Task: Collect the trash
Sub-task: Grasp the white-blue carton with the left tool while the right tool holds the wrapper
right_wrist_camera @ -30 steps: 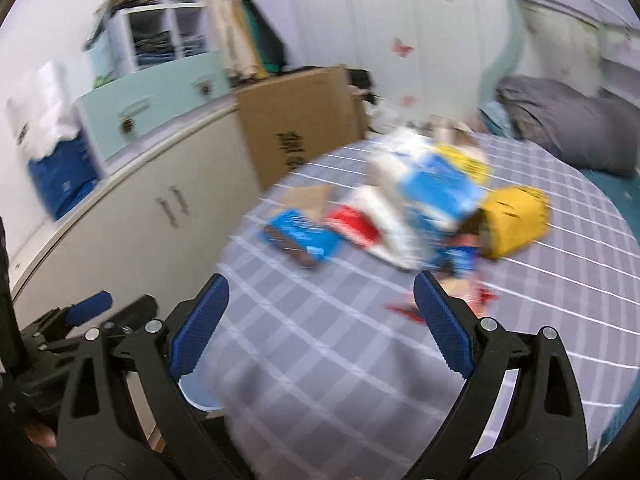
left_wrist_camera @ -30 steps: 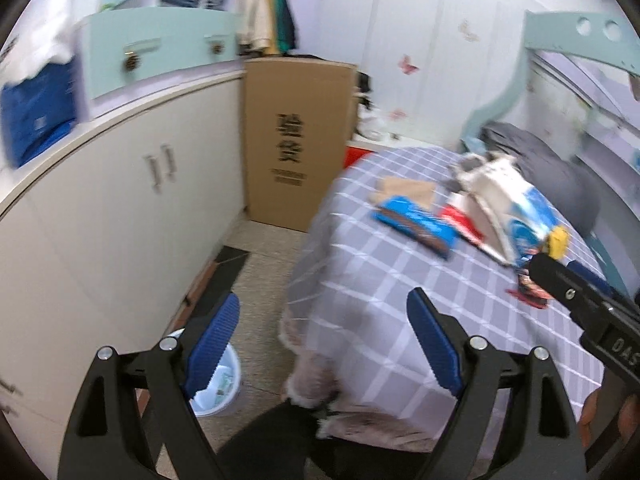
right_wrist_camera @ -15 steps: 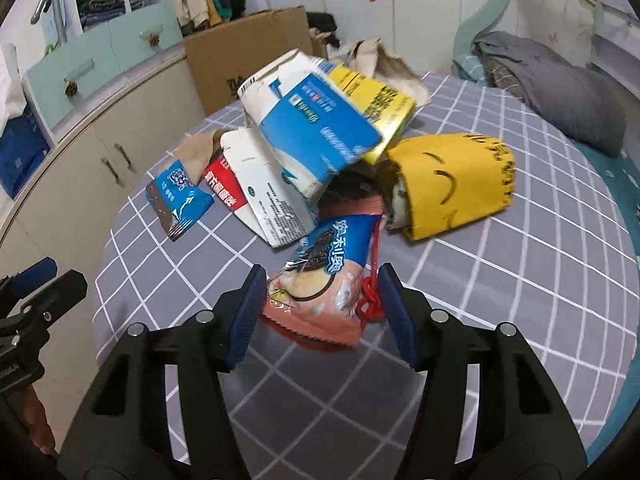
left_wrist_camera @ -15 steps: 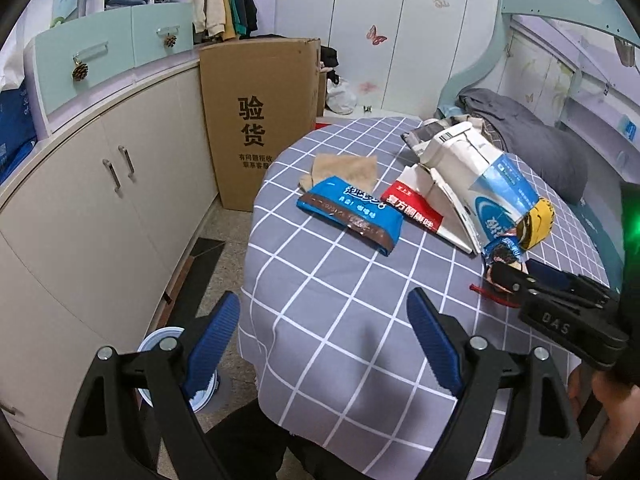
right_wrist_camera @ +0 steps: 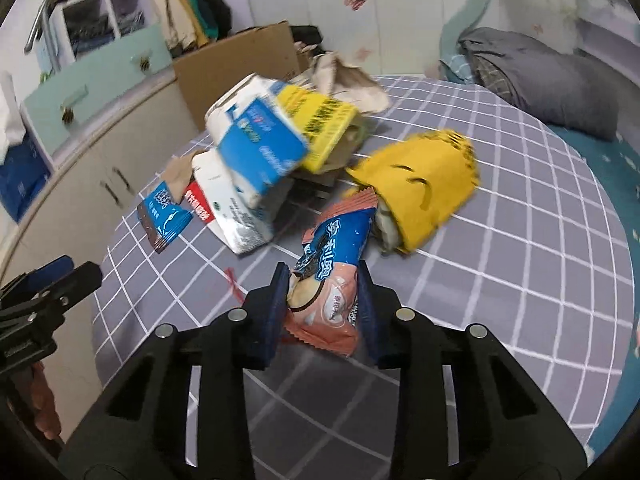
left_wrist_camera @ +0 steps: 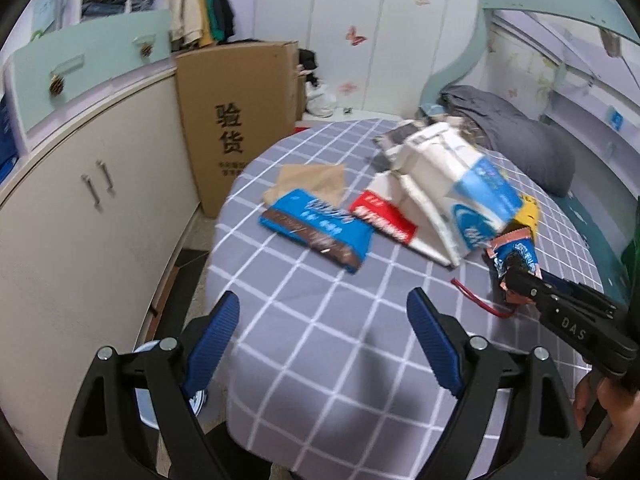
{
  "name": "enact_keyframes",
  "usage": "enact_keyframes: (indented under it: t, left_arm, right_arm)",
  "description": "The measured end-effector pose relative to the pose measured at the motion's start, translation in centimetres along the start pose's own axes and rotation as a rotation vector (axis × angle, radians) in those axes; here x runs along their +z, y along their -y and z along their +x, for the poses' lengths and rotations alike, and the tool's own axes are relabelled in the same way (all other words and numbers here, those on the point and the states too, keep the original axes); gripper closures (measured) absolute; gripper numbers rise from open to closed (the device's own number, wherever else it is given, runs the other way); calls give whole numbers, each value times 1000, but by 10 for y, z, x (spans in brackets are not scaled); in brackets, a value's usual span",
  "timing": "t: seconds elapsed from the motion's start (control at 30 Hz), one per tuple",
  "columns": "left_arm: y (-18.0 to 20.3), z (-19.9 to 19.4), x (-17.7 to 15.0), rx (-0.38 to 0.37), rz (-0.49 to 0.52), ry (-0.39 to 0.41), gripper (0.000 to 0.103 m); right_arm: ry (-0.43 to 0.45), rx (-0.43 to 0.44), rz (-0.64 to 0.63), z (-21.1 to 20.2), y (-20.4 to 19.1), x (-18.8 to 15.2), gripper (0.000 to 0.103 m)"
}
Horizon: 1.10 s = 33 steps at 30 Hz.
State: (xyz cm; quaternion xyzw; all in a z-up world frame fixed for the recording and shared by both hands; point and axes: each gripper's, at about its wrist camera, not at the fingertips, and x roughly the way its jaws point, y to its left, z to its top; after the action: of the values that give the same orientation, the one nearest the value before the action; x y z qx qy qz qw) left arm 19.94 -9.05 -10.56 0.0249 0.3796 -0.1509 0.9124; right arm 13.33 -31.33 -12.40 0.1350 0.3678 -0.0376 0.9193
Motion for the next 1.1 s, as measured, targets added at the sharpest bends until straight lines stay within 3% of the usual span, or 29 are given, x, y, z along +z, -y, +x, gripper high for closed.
enact_keyframes:
  t: [0.37, 0.6, 0.7, 0.8, 0.83, 0.9, 0.97, 1.1]
  left_arm:
    - [95, 18, 16, -81, 212, 42, 19]
    - [132, 51, 23, -19, 267, 21, 19]
    - [146, 62, 27, 78, 282, 31, 19]
    - [151, 67, 34, 105, 274, 39, 27]
    - [153, 70, 37, 113, 274, 34, 33]
    - [154, 71, 39, 120, 274, 31, 50]
    - [153, 71, 41, 106, 280, 17, 78]
    - [141, 54, 40, 50, 265, 38, 90]
  right_arm:
    - [93, 75, 102, -30, 34, 2, 70]
    - [106, 86, 142, -30, 51, 0, 70]
    - [109, 92, 149, -30, 56, 1, 70]
    - [118, 91, 148, -31, 54, 0, 70]
    - [118, 88, 141, -31, 52, 1, 70]
    - [116, 95, 137, -31, 50, 1, 70]
    - [115, 96, 130, -31, 47, 2, 70]
    - [121, 98, 109, -35, 38, 2, 70]
